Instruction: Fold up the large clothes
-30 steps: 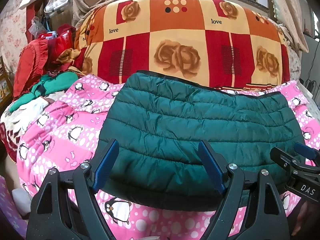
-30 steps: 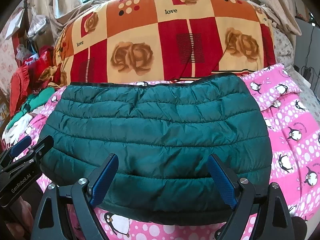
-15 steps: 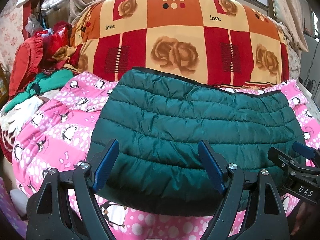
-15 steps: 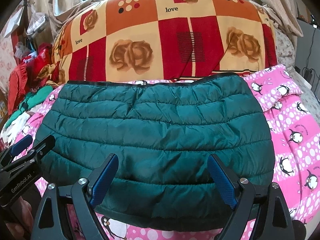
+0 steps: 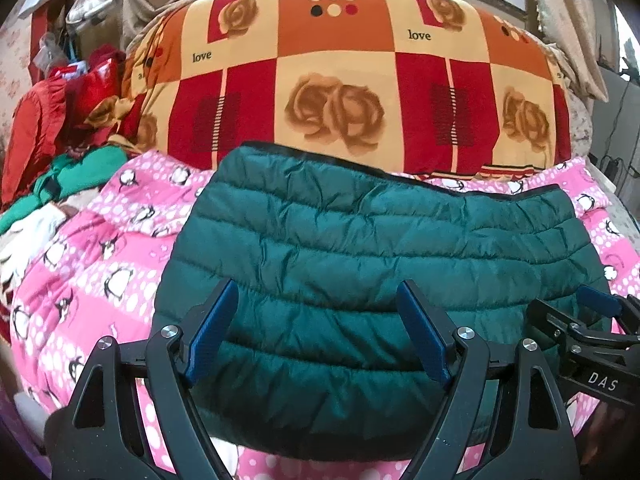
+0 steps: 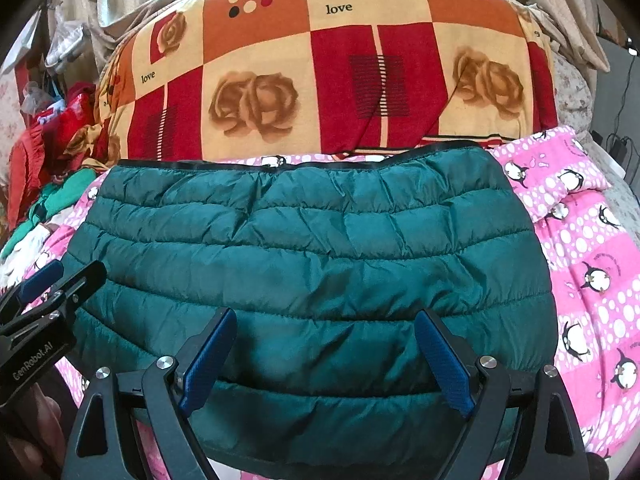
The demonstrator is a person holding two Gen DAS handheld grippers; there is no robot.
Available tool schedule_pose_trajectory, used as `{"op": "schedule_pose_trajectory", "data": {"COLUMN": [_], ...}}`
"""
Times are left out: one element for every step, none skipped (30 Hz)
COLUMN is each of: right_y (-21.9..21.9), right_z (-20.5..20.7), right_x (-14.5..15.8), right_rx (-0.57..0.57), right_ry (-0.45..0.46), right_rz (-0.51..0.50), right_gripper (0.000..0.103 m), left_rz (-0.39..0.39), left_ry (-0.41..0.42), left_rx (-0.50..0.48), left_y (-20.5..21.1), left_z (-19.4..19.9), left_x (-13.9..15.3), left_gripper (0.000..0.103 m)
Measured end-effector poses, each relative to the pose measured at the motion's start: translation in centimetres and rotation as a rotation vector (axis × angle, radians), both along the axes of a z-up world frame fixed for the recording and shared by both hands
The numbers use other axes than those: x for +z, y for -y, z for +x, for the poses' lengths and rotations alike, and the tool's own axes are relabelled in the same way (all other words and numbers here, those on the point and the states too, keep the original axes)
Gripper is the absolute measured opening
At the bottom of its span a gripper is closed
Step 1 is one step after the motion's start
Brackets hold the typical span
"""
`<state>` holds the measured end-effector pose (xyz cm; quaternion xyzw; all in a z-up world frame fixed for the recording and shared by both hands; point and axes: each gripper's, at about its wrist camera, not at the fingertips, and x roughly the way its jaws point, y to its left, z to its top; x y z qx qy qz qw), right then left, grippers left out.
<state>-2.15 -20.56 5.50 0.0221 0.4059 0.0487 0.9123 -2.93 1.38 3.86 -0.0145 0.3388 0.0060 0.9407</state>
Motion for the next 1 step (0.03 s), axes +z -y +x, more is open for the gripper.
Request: {"op": "schedule_pose_trajectory", "data": {"right_y": [0.28], "right_z": [0.09], "right_x": [0.23], "right_rx": [0.004], "right_ry": [0.005], "right_rz": [0.006], "right_gripper": [0.089], "left_rz": [0.002], "left_ry": [0.003], "left_rx": [0.001], "left_y": [-0.18], "left_z": [0.20], "left_x": [0.21], "left_gripper": [0.082]}}
